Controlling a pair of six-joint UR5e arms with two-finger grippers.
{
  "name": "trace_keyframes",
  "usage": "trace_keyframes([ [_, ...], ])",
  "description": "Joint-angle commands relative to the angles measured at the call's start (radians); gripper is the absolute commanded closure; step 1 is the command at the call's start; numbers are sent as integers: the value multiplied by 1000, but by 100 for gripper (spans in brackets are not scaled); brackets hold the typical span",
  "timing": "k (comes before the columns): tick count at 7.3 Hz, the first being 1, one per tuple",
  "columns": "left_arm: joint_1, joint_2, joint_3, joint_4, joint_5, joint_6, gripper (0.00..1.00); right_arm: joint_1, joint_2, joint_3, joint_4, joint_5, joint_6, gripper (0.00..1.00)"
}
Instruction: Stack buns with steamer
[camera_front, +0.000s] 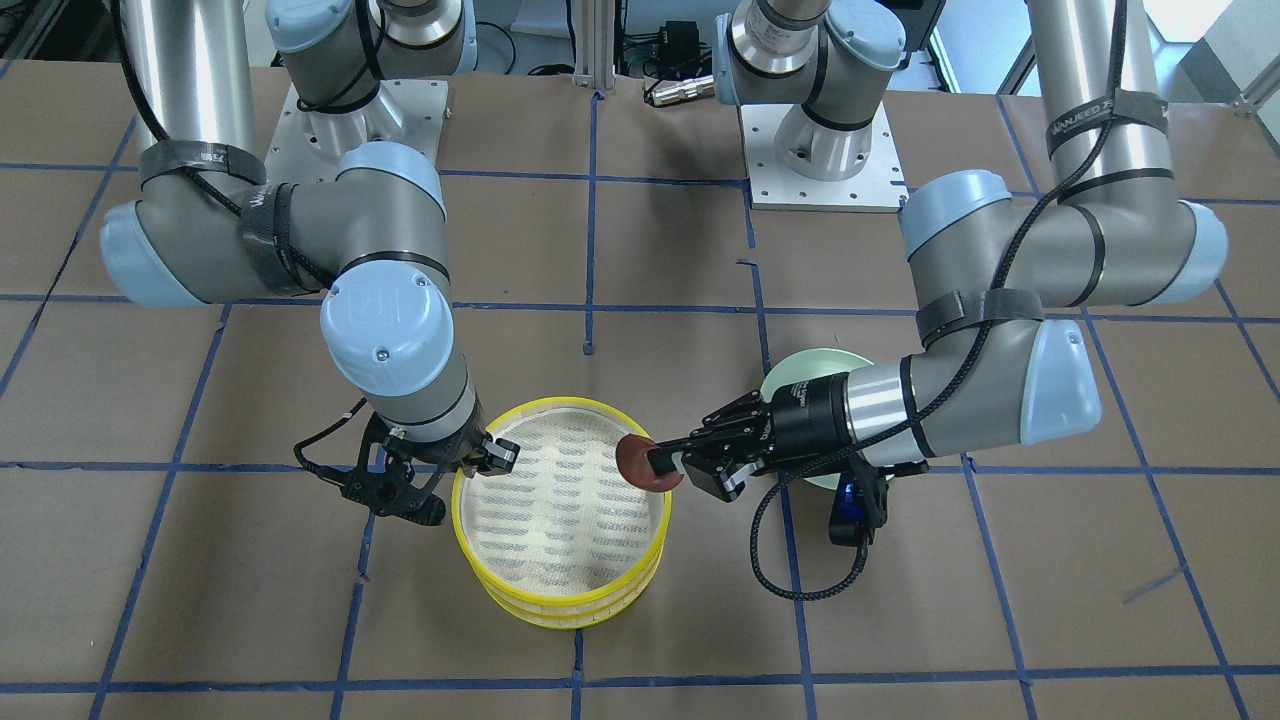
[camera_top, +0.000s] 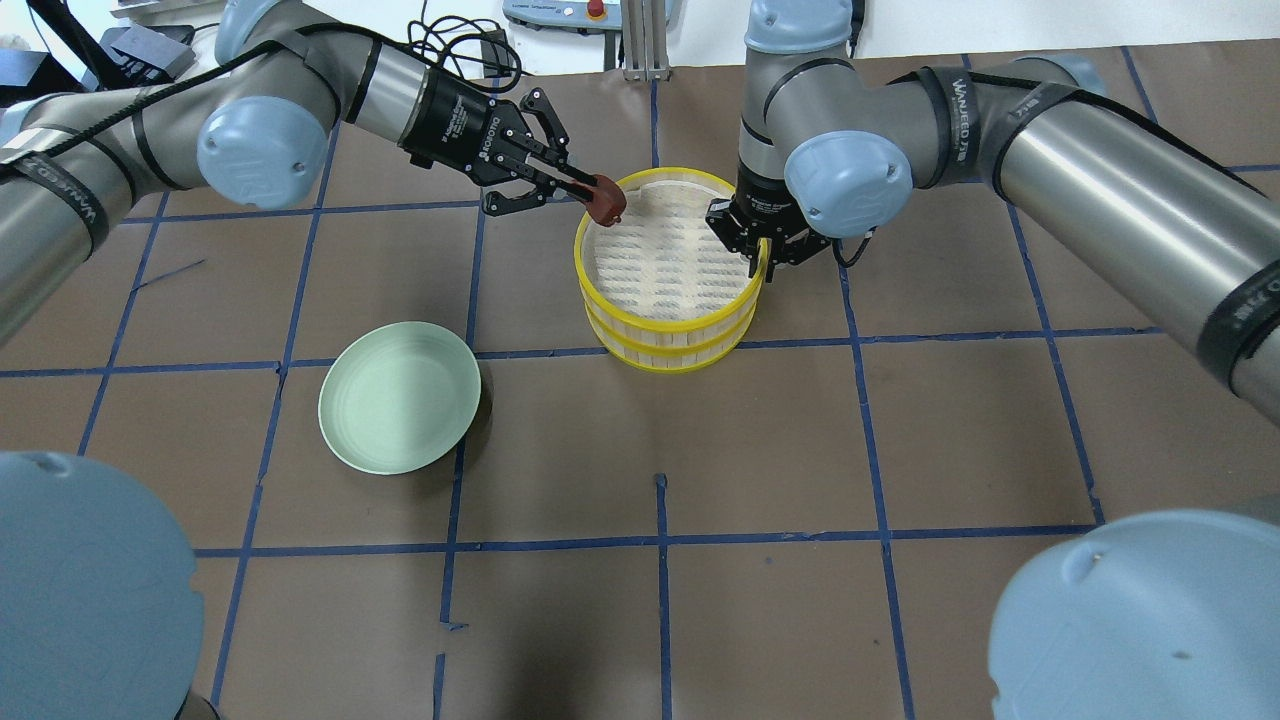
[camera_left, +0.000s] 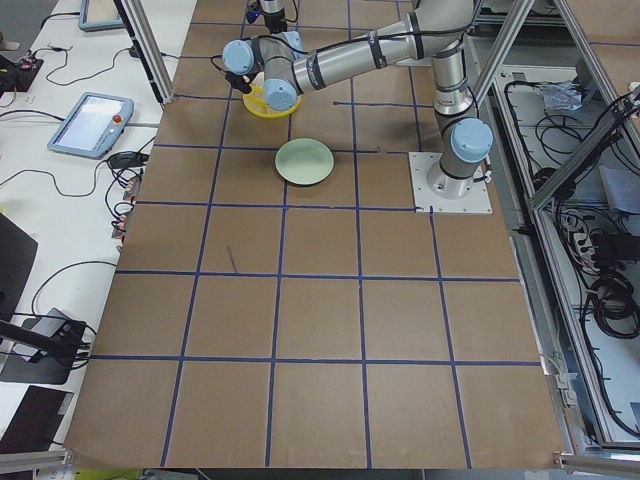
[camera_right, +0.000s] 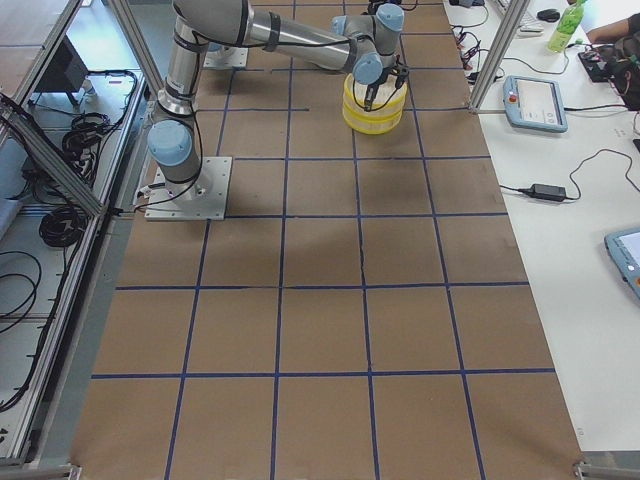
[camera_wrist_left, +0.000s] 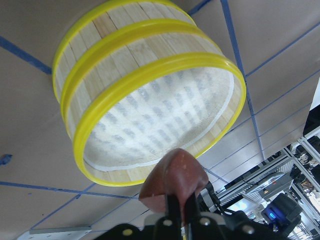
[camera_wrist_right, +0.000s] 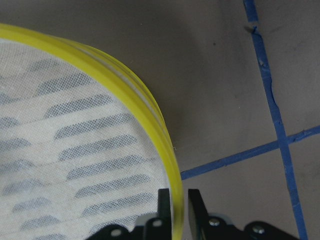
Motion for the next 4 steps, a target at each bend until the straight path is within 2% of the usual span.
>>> trace_keyframes([
  [1,-10,-9,1,21,3,-15,0,-22,-11,-5,2,6,-57,0],
  [3,-10,-8,-1,22,12,6,0,-116,-98,-16,42,3,-228,0],
  [4,-10,29,1,37,102,67,0,-164,-161,-20,129,4,-308,0],
])
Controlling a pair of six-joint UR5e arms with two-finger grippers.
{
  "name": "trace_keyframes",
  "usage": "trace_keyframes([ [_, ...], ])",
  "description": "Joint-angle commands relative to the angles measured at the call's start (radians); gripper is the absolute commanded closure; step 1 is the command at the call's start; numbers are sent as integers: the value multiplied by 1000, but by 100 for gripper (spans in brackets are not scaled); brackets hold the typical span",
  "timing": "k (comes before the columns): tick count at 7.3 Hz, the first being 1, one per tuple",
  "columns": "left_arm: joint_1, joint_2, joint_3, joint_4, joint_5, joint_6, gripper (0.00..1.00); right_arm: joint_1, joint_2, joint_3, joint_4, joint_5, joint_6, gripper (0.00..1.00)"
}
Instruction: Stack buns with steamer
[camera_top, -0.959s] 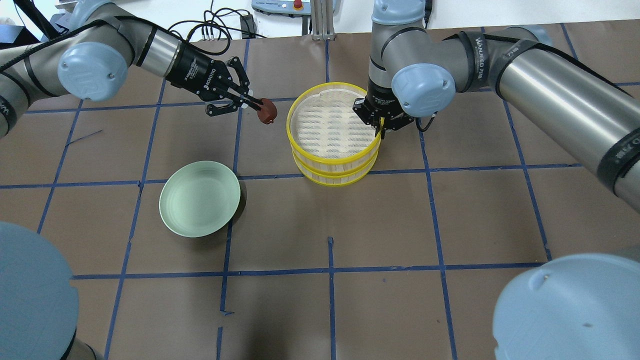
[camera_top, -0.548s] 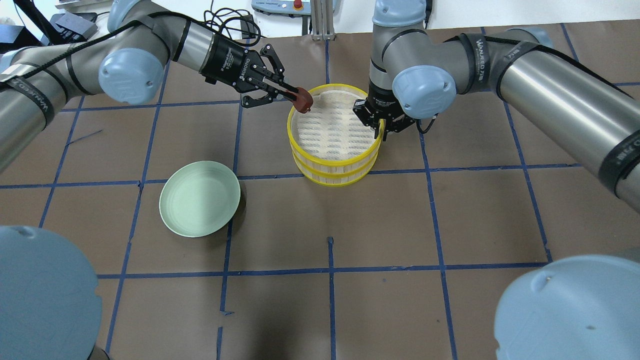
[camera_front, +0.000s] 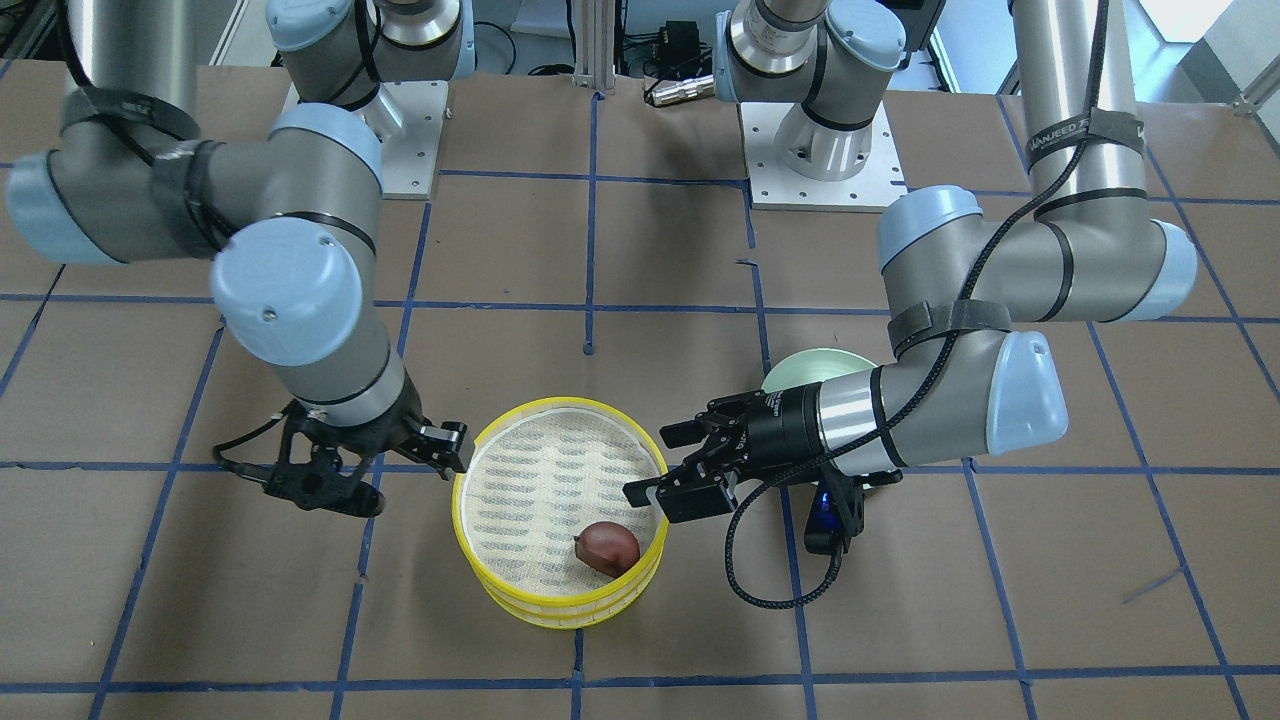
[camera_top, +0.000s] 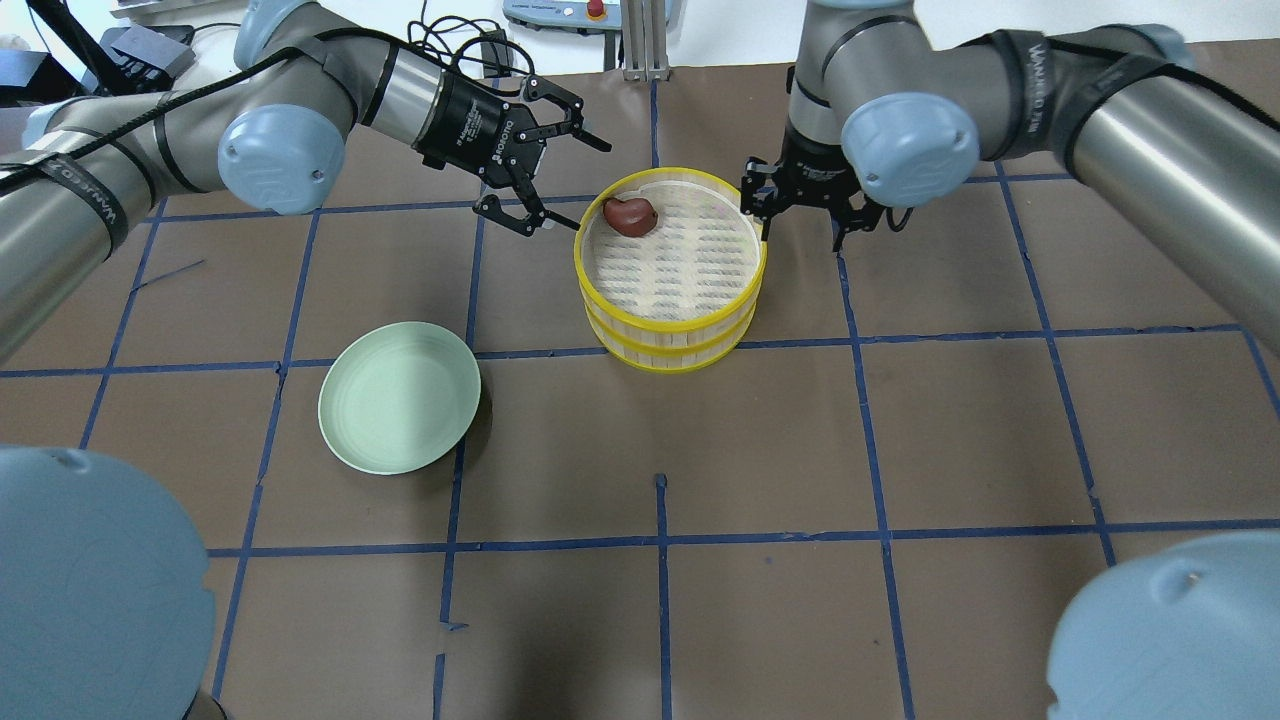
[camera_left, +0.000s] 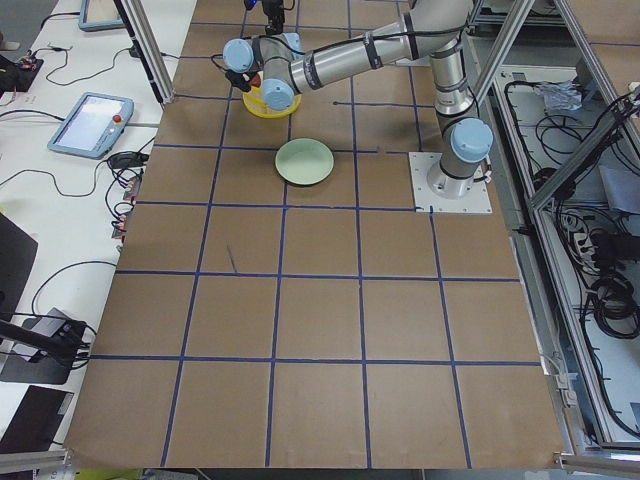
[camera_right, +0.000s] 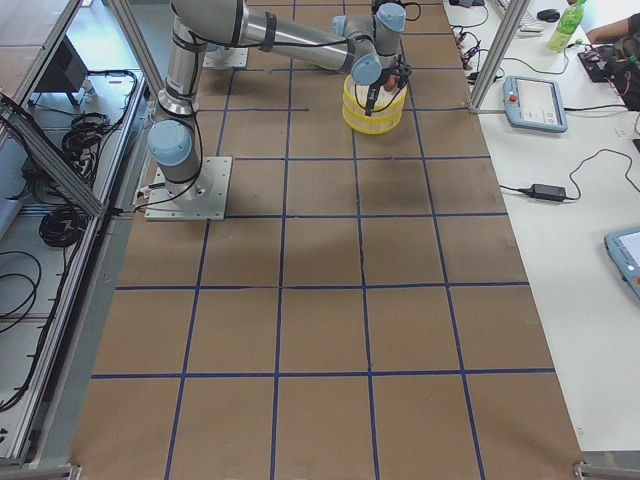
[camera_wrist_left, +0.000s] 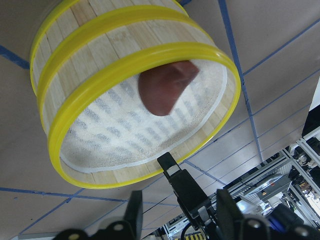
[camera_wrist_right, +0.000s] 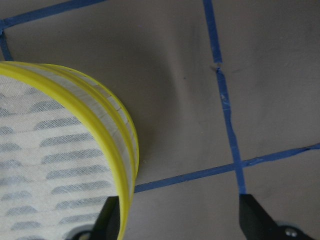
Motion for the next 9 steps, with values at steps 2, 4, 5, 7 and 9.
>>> trace_keyframes([
  [2,-14,166,3,-82,452,259,0,-108,-203,-38,249,-2,-258,0],
  [4,-32,295,25,-303,704,514,0,-86,-292,-139,488,2,-342,0],
  [5,-31,332,60,-376,745,516,0,-82,-318,-150,523,1,-375,0],
  [7,-31,398,69,-434,823,527,0,-81,-314,-135,519,-11,-363,0],
  [9,-26,442,6,-420,851,729,0,-79,-315,-138,513,-10,-357,0],
])
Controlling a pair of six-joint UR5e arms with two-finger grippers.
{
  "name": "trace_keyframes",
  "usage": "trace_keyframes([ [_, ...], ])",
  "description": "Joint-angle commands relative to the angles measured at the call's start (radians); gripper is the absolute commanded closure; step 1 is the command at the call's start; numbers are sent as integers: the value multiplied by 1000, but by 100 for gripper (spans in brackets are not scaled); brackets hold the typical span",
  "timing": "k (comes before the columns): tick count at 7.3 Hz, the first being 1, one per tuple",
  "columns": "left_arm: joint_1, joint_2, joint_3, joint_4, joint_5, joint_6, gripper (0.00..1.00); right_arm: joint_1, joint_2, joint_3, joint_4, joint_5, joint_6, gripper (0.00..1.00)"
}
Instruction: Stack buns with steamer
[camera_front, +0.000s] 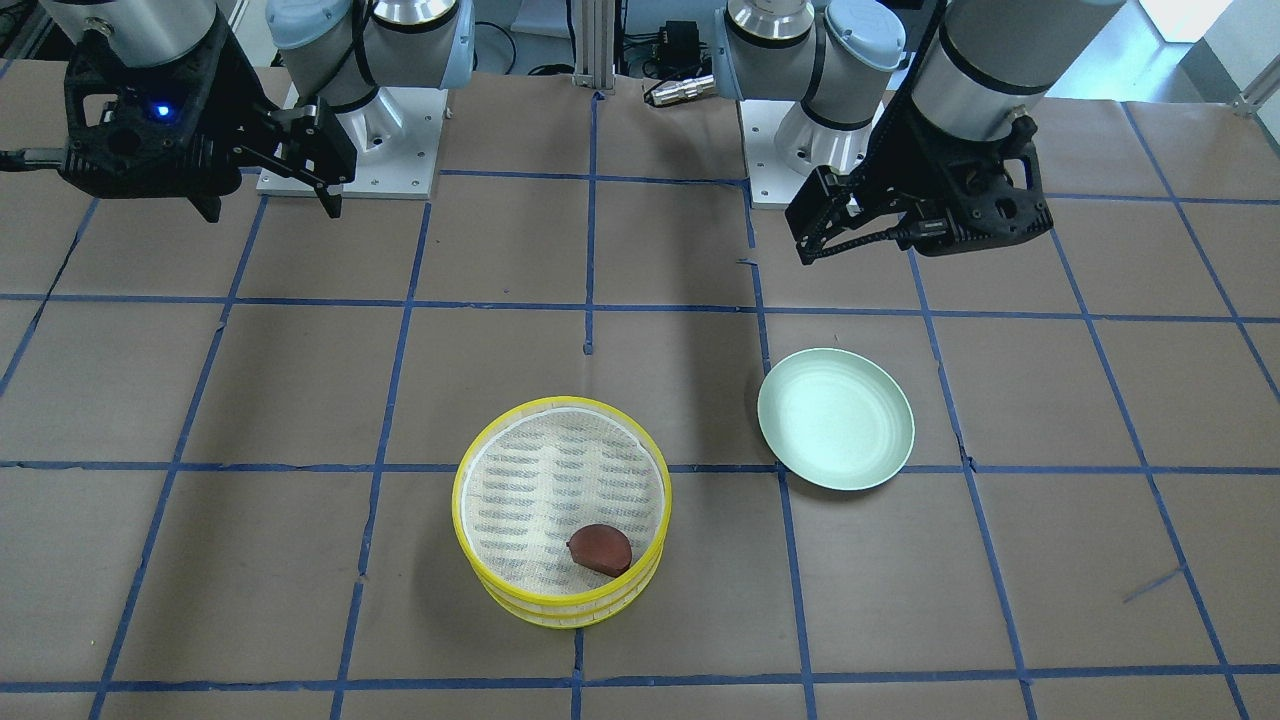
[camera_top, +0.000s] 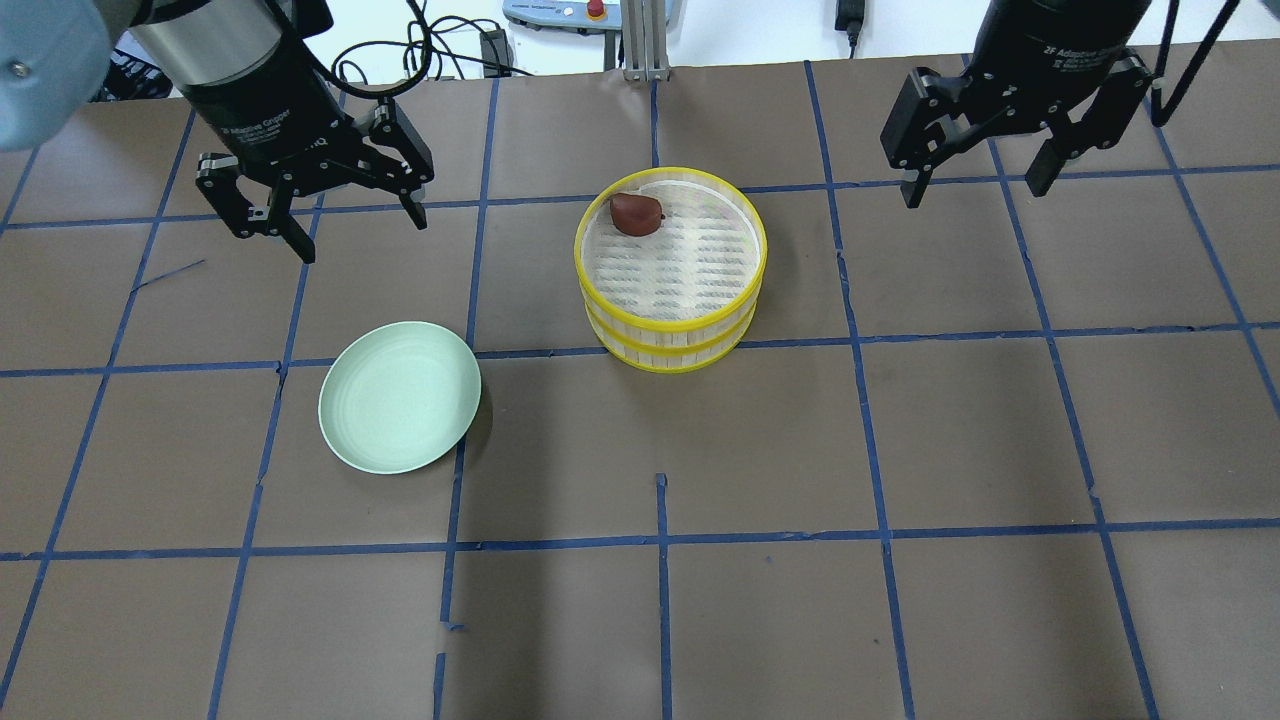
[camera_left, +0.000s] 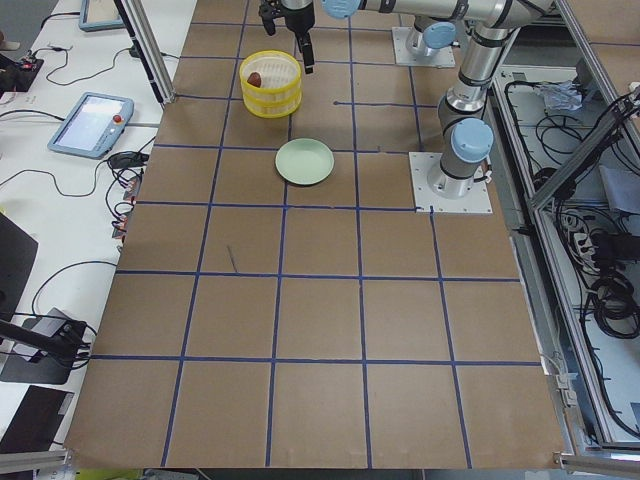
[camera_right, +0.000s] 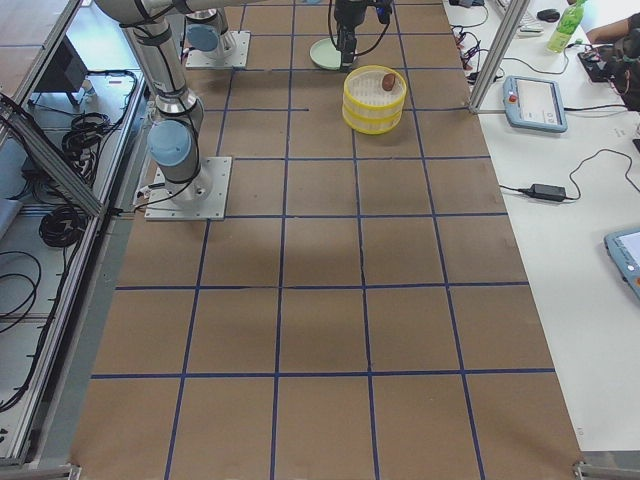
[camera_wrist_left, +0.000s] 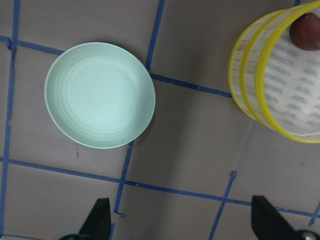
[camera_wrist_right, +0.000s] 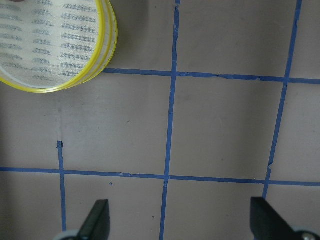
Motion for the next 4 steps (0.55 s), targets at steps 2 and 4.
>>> trace_keyframes([
  [2,7,36,-38,52,16,131,0,0,-1,0,-1,-4,6,0],
  [4,5,38,-38,54,19,132,0,0,2,3,-9,-4,4,0],
])
